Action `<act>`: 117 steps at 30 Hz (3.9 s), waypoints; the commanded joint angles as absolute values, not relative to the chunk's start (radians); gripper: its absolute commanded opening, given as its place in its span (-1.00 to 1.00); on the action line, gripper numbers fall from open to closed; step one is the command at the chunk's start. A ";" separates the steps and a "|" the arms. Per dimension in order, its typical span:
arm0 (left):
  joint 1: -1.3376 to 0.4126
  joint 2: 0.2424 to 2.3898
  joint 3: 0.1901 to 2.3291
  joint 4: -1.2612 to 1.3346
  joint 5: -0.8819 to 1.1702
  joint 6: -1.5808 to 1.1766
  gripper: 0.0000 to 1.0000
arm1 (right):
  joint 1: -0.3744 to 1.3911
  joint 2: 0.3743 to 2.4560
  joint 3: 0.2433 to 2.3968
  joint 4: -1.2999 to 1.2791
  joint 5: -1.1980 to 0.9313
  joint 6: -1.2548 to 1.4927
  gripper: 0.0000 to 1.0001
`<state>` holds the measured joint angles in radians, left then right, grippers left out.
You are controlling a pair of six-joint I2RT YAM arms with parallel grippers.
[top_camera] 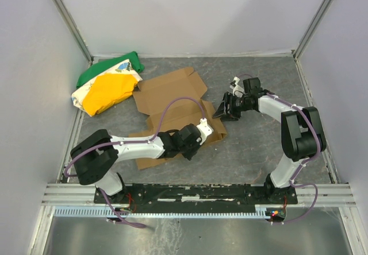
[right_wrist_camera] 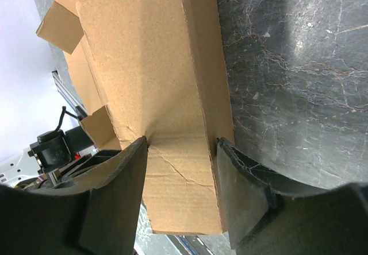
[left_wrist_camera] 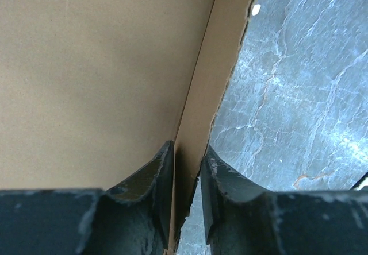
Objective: Fold the paper box
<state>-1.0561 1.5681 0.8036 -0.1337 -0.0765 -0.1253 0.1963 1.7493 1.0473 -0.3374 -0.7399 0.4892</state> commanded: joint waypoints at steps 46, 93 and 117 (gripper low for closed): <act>-0.587 1.745 1.061 0.036 0.008 0.394 0.89 | 0.233 1.795 1.087 -0.307 -0.776 0.464 0.22; -0.547 1.734 1.192 0.013 0.160 0.050 0.15 | 0.230 1.749 1.103 -0.345 -0.736 0.450 0.28; -0.535 2.122 1.926 -0.695 0.039 -0.473 -0.40 | 0.230 1.416 1.096 -0.473 -0.393 0.337 0.67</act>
<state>-0.5419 2.1456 1.9194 -0.5743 0.0971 -0.4358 0.2276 1.5467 1.0618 -0.4347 -0.5106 0.4171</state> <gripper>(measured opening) 0.320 0.869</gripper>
